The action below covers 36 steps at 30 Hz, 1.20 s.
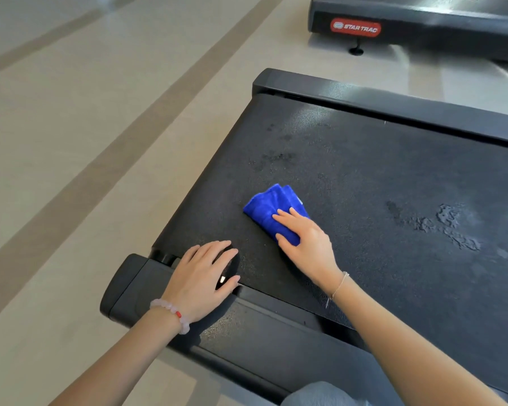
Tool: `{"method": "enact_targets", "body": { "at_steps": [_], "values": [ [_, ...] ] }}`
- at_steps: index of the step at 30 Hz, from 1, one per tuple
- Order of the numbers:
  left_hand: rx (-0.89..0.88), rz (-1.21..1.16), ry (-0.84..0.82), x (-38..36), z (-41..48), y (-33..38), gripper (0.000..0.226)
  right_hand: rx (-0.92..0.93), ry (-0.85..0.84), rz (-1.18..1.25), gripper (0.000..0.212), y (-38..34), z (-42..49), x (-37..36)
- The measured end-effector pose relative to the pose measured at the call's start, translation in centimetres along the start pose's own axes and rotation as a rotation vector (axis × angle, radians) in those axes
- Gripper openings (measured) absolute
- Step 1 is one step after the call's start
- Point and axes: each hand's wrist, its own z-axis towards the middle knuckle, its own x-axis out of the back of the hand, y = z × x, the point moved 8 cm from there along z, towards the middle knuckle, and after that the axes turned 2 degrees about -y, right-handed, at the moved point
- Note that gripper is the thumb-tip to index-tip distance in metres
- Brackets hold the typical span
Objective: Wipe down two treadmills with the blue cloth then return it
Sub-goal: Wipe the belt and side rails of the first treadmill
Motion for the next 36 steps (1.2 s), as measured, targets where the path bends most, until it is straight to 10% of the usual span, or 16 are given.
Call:
{"method": "enact_targets", "body": {
  "at_steps": [36],
  "values": [
    [0.063,0.056,0.017,-0.5,6.7,-2.6,0.055,0.000,0.108,-0.145,0.042,2.9,12.0,2.7]
  ]
}}
